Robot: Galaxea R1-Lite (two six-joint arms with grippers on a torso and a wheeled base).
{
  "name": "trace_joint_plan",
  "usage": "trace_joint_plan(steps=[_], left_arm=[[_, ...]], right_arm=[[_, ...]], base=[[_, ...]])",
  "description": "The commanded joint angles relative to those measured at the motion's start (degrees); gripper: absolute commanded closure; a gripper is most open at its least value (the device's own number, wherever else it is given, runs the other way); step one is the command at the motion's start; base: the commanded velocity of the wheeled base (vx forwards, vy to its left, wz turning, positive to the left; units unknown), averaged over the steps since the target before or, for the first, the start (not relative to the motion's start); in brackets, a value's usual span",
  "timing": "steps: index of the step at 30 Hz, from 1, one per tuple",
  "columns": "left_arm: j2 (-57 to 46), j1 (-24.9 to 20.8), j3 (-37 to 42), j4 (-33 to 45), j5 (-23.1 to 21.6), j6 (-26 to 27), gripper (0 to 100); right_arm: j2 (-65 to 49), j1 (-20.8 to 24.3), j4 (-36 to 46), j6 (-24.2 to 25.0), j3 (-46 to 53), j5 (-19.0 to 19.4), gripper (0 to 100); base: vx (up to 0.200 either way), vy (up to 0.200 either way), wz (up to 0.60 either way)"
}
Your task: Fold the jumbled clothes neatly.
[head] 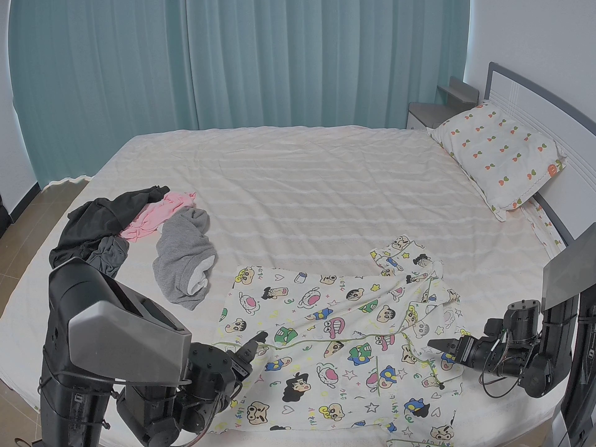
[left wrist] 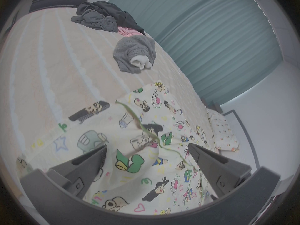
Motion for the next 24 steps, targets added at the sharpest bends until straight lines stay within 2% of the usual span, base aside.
trace_joint_plan(steps=[1, 6, 12, 20, 24], left_arm=[[-2.3, 3.8, 0.1, -1.5, -2.6, -0.2, 0], [-7.1, 6.5, 0.1, -1.5, -3.5, 0.4, 0], [-13.4, 10.8, -0.1, -1.5, -5.3, 6.0, 0], [-8.6, 17.3, -0.4, -1.5, -8.5, 9.0, 0], [-4.5, 18.7, -1.1, -1.5, -10.5, 11.2, 0]], right_arm=[[0.0, 0.0, -0.8, 0.0, -0.1, 0.0, 0], [0.1, -0.1, -0.7, -0.1, -0.1, 0.0, 0], [0.1, -0.2, -0.8, 0.0, 0.0, 0.0, 0], [0.1, -0.1, -0.7, 0.0, 0.0, 0.0, 0], [0.1, -0.1, -0.7, 0.0, 0.0, 0.0, 0]], base=[[0.0, 0.0, 0.0], [0.0, 0.0, 0.0], [0.0, 0.0, 0.0], [0.0, 0.0, 0.0], [0.0, 0.0, 0.0]])
